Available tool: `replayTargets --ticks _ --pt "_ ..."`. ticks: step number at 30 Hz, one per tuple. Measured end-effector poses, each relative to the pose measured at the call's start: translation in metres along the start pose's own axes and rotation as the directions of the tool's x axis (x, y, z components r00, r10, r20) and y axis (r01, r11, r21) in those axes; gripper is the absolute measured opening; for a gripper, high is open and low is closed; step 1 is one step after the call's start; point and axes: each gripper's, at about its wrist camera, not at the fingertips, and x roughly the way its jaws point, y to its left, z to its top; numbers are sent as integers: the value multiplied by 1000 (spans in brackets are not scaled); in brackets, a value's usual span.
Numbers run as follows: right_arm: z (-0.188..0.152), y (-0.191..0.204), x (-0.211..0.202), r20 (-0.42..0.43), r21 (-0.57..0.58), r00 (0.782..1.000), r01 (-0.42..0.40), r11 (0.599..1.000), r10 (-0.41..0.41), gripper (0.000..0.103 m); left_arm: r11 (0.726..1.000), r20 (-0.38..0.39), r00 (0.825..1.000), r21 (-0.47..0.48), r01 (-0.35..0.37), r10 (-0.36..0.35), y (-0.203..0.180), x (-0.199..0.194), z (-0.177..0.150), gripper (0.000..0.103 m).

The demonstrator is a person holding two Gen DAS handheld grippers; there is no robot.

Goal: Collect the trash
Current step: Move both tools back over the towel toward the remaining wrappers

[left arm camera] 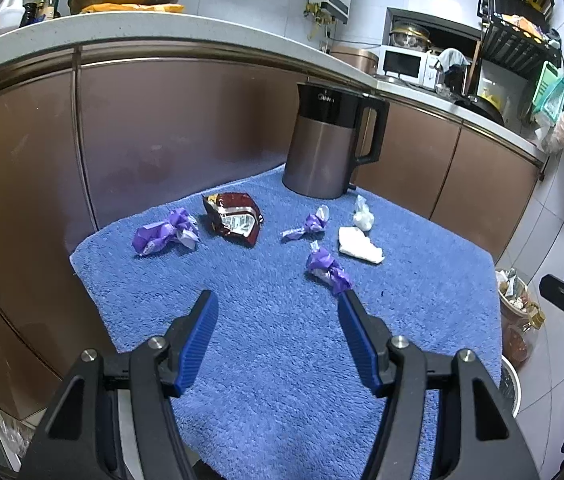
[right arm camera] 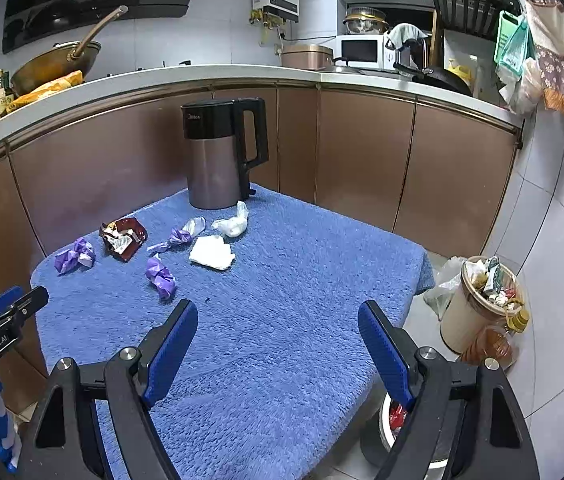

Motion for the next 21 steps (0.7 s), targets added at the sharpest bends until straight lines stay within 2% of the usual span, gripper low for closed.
replayTargets --ticks 14,21 --pt "1 -10 37 -45 12 999 0 1000 1 81 1000 -80 997 7 -8 9 3 43 -2 60" --pt "2 -12 63 -79 5 997 -16 1000 17 81 998 -148 988 -58 25 -33 22 70 -4 60"
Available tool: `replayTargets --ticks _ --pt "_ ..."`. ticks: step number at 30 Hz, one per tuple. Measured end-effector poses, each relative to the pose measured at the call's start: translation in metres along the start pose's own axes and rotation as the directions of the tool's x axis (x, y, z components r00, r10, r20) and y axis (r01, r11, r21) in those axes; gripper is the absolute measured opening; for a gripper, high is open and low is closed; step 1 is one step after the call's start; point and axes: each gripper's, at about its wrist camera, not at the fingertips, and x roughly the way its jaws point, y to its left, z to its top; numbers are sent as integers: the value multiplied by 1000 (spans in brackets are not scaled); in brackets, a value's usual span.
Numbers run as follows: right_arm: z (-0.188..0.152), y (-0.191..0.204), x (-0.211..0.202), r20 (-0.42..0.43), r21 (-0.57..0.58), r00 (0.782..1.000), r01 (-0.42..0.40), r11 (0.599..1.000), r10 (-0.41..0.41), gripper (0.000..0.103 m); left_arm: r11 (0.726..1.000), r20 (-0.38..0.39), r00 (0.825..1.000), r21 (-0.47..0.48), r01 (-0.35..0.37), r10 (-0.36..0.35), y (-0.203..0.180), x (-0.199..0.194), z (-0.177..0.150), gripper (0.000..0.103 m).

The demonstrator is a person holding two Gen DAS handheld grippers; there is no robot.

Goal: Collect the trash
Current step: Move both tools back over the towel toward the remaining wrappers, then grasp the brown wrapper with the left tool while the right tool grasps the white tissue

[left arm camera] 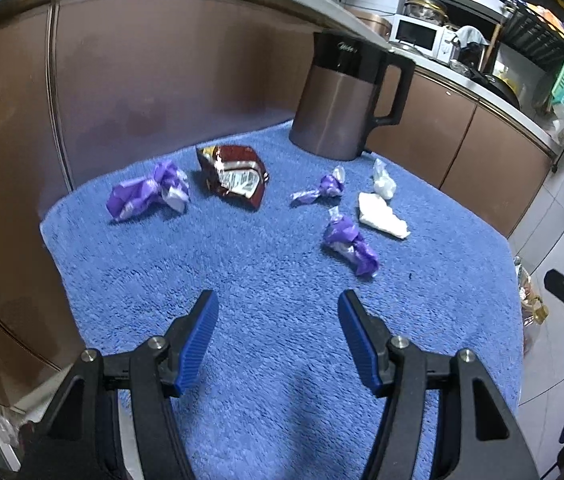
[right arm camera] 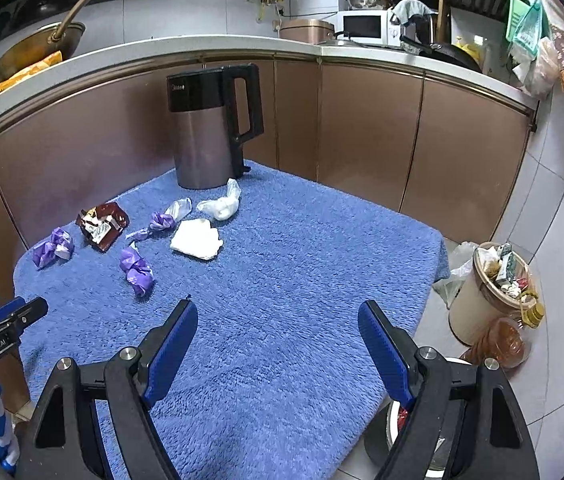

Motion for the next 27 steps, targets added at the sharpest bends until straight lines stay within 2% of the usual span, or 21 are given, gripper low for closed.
replayTargets --ticks 3,8,11,15,18,23,27 --pt "4 4 11 -10 -16 1000 -18 1000 18 81 1000 -20 1000 -26 17 -17 10 13 9 60" --pt "19 18 38 -33 -51 994 -102 994 100 81 999 -16 1000 -51 10 -11 30 39 41 60" --pt "30 25 59 -53 -42 984 -175 984 173 81 998 2 1000 -60 -8 8 44 60 76 60" --pt "50 38 96 -77 -47 971 -231 972 227 81 997 -3 1000 -72 -20 20 58 91 118 60" --pt "58 51 129 -119 -45 959 -264 963 257 81 996 -43 998 -81 -40 37 68 120 143 60" --pt "68 69 176 -164 -40 939 -311 950 301 81 994 -145 988 -85 -67 54 78 163 160 60" --pt "73 82 202 -198 -58 930 -325 944 308 72 992 -221 975 -115 -61 34 84 187 163 60"
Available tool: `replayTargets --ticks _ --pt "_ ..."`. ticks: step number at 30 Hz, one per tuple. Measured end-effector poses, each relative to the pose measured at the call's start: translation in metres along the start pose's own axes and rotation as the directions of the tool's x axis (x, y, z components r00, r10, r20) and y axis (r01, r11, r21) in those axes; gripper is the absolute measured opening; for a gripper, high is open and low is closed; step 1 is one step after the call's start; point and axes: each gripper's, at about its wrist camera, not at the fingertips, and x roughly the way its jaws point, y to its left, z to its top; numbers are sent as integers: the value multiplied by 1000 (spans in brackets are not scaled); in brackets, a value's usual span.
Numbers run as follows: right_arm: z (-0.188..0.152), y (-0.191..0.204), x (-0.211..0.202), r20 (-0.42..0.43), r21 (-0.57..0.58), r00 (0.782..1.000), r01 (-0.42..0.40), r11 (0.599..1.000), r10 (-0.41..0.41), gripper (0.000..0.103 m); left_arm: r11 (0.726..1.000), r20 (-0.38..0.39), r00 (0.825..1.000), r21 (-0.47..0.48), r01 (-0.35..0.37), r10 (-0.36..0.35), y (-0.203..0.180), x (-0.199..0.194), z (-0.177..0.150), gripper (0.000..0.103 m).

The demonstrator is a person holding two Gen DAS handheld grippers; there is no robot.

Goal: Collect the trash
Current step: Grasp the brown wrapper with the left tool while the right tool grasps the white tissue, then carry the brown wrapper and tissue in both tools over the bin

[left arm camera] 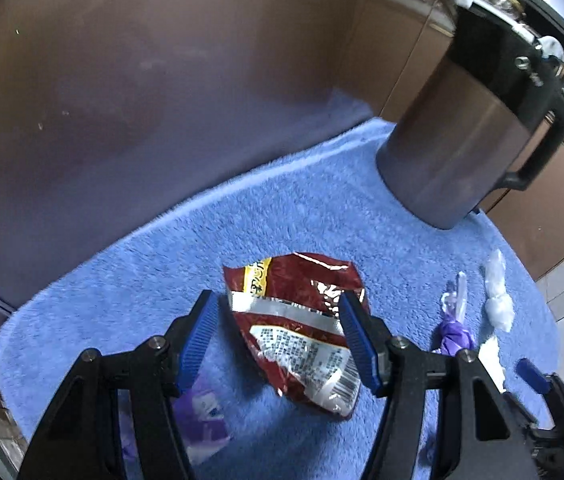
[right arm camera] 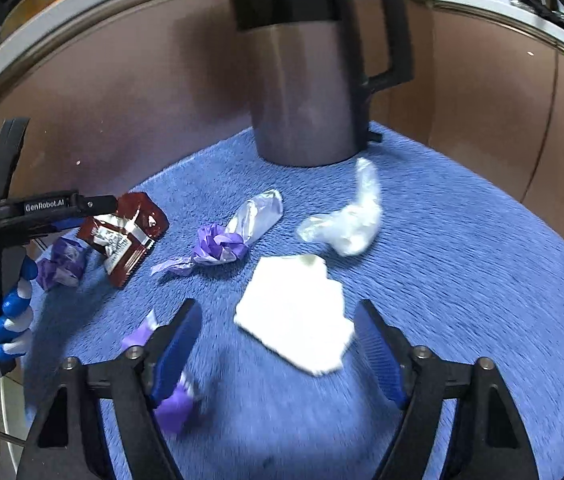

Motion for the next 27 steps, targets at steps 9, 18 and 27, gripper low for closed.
replayTargets --ticks 9,18,27 --pt "1 -5 26 -61 -6 998 0 1000 0 30 1000 -49 999 -18 14 -15 -6 17 0 30" --pt "-2 -6 0 -31 11 998 -54 998 54 10 994 7 994 -20 108 -108 -15 -17 -8 6" --pt "-15 3 -65 45 23 995 -85 996 84 10 948 16 953 -98 303 -302 -4 -75 -19 6"
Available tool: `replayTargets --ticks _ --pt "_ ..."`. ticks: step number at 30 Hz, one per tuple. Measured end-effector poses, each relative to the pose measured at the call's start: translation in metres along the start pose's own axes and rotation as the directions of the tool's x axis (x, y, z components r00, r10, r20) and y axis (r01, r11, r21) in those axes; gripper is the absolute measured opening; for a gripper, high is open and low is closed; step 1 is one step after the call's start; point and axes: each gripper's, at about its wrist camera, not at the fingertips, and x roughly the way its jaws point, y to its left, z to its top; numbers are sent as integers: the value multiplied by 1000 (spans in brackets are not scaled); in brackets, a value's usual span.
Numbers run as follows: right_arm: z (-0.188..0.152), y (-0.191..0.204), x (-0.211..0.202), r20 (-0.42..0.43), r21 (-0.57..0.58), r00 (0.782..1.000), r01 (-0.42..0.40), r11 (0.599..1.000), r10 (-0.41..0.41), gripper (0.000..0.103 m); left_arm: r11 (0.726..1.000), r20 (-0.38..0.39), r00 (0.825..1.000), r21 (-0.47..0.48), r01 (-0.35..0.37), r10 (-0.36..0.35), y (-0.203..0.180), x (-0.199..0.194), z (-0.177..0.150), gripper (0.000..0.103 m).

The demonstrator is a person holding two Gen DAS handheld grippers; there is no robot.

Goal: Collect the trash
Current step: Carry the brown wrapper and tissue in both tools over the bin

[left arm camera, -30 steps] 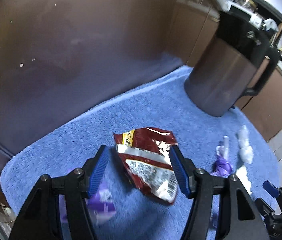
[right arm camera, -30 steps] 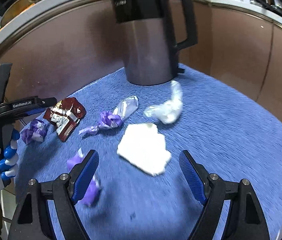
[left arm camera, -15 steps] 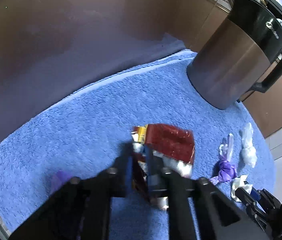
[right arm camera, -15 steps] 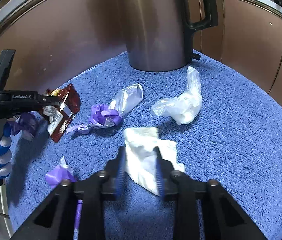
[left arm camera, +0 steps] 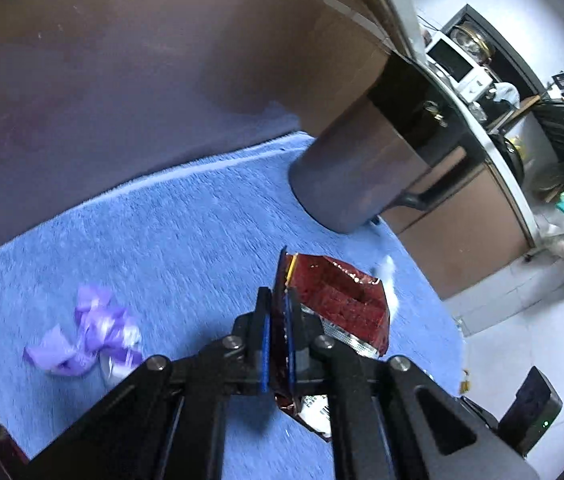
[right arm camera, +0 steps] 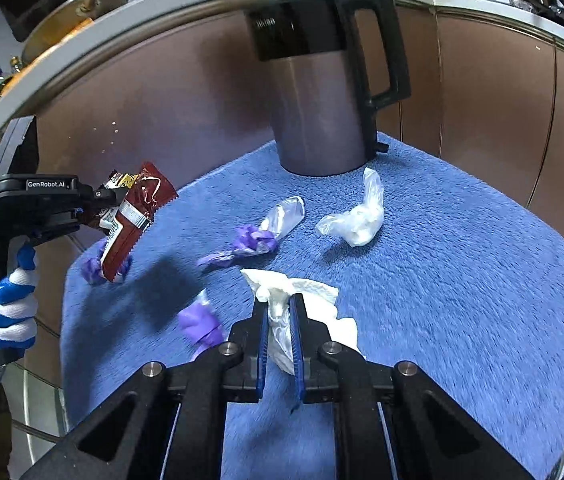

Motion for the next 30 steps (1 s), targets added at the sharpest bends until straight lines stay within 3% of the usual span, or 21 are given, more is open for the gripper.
replayTargets --ticks 8,16,20,25,30 --pt "-22 4 -24 -2 24 1000 -6 1000 7 10 998 -54 998 46 -41 43 -12 1 -43 6" --pt "-37 -7 -65 51 52 999 -3 999 0 10 989 60 993 107 -103 97 -61 -24 -73 6" --pt "-48 -23 -106 105 73 994 30 997 -38 10 982 78 996 178 -67 53 -101 -37 -85 6" --pt "-71 -60 -152 153 138 981 98 986 -119 10 957 29 999 288 21 -31 -176 -31 -113 6" --pt "-115 -120 -198 160 255 960 187 949 -232 10 901 -82 993 420 110 -83 -272 10 -164 6"
